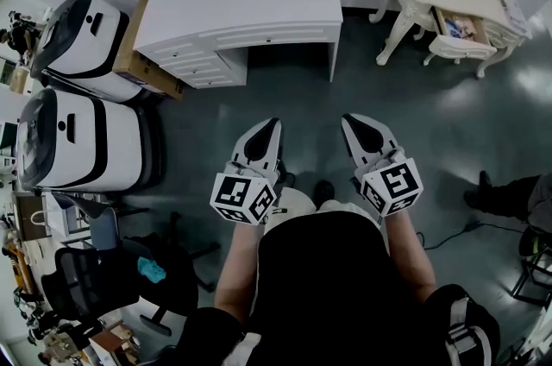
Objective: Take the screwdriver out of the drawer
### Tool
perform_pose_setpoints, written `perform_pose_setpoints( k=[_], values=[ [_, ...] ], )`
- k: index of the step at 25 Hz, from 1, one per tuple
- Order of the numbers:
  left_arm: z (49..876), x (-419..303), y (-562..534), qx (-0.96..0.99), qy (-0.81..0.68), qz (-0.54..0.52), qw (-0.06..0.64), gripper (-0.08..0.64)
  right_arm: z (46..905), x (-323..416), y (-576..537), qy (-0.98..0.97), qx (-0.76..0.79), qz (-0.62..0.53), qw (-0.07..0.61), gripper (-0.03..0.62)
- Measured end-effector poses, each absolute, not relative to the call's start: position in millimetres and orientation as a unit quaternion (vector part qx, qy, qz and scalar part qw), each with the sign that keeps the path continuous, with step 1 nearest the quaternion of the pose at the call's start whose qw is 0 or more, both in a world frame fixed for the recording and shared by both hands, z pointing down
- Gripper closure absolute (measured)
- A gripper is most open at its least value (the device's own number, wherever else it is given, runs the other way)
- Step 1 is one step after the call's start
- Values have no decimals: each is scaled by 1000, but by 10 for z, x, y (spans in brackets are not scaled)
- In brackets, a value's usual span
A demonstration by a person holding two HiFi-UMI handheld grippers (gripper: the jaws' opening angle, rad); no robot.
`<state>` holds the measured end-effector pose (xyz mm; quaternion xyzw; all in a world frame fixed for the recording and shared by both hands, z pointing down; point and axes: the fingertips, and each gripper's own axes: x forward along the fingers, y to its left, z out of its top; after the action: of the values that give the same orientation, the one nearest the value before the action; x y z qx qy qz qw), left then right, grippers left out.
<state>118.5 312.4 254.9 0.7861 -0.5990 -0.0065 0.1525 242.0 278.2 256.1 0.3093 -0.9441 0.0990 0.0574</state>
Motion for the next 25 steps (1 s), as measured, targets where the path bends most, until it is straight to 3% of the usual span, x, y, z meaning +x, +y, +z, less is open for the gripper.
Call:
perform_pose_setpoints(
  k=[25],
  values=[
    [2918, 236, 1225, 821, -544, 45, 168, 535, 2571, 1389, 1087, -925, 356, 107, 72, 574]
  ],
)
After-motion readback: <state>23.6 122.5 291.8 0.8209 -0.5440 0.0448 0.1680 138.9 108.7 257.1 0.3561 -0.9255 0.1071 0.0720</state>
